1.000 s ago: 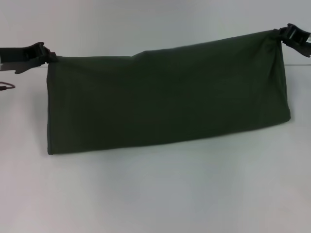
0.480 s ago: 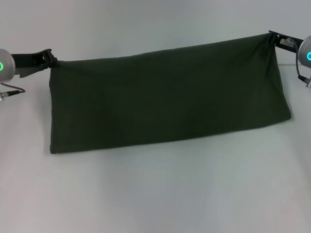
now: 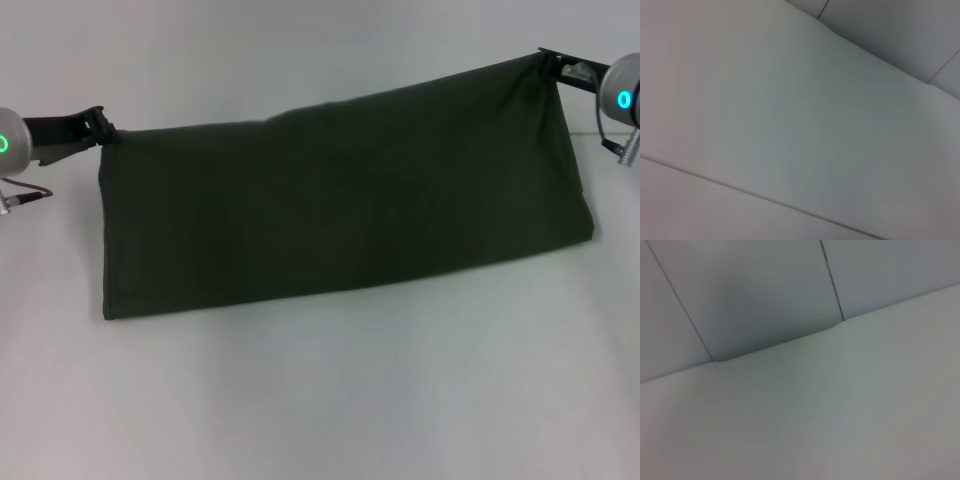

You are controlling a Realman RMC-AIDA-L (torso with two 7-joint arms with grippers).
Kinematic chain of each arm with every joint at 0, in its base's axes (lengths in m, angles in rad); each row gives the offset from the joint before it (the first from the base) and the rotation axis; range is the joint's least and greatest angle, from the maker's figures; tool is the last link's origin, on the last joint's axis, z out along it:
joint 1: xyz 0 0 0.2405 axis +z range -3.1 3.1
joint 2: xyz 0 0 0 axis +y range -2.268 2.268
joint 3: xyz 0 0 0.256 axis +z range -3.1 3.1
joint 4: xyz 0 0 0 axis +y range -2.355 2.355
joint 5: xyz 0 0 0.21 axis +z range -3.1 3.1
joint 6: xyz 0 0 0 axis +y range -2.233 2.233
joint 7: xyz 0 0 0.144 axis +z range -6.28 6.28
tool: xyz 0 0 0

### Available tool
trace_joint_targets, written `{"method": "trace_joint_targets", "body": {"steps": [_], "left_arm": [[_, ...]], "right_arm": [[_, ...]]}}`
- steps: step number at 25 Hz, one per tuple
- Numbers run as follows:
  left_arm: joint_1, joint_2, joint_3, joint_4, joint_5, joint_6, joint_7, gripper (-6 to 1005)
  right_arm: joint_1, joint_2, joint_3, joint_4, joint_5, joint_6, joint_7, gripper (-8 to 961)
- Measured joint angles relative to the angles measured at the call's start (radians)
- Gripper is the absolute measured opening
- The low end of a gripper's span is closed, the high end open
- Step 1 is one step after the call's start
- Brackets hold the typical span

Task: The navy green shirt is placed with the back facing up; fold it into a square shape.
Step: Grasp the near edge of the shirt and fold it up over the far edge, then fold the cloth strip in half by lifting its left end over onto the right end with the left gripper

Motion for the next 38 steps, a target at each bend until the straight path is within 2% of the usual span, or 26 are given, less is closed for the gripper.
{"method": "trace_joint_targets", "body": {"steps": [4,8,10,11,12,14,16,18,21,24,27,29,32,38], "left_arm": [[-0.007,-0.015,0.0,0.007,-0.001,0.001,0.03,43],[-0.02,-0.034,0.001,0.006,-0.002,-0.023,0.032,46],[-0.015,-0.044,-0.003,0.017,-0.008,-0.032,0.03,171],[-0.005,-0.052,-0.007,0.034,-0.018,-0.029,0.027,234],[0.002,-0.056,-0.009,0.047,-0.024,-0.025,0.025,259],[0.046,-0.077,-0.013,0.115,-0.06,0.022,0.025,308],[0.091,-0.086,-0.015,0.156,-0.106,0.093,0.03,357],[0.138,-0.082,-0.017,0.169,-0.169,0.176,0.038,406],[0.213,-0.057,-0.02,0.139,-0.302,0.326,0.063,480],[0.283,-0.037,-0.022,0.07,-0.436,0.441,0.089,600],[0.336,-0.034,-0.023,0.017,-0.519,0.503,0.106,720],[0.359,-0.034,-0.026,-0.022,-0.542,0.513,0.112,751],[0.374,-0.034,-0.045,-0.076,-0.552,0.515,0.113,798],[0.39,-0.024,-0.075,-0.136,-0.551,0.494,0.103,798]], "right_arm": [[0.024,-0.012,-0.043,0.037,-0.002,0.04,0.0,37],[0.045,-0.035,-0.064,0.068,-0.003,0.075,0.0,117],[0.037,-0.044,-0.059,0.044,-0.003,0.061,0.003,157],[0.024,-0.054,-0.053,0.022,-0.001,0.024,0.013,203],[0.011,-0.062,-0.048,0.001,0.0,-0.02,0.023,250],[-0.032,-0.083,-0.027,-0.056,0.004,-0.155,0.061,343],[-0.087,-0.095,0.004,-0.115,0.005,-0.306,0.098,417],[-0.147,-0.093,0.045,-0.168,0.014,-0.451,0.11,474],[-0.24,-0.08,0.098,-0.222,0.063,-0.645,0.094,559],[-0.309,-0.075,0.127,-0.217,0.137,-0.766,0.045,641],[-0.356,-0.066,0.147,-0.206,0.187,-0.821,0.008,716],[-0.372,-0.059,0.155,-0.204,0.196,-0.835,-0.001,766],[-0.382,-0.052,0.161,-0.192,0.197,-0.837,-0.018,767],[-0.375,-0.051,0.164,-0.16,0.198,-0.836,-0.044,766]]}}
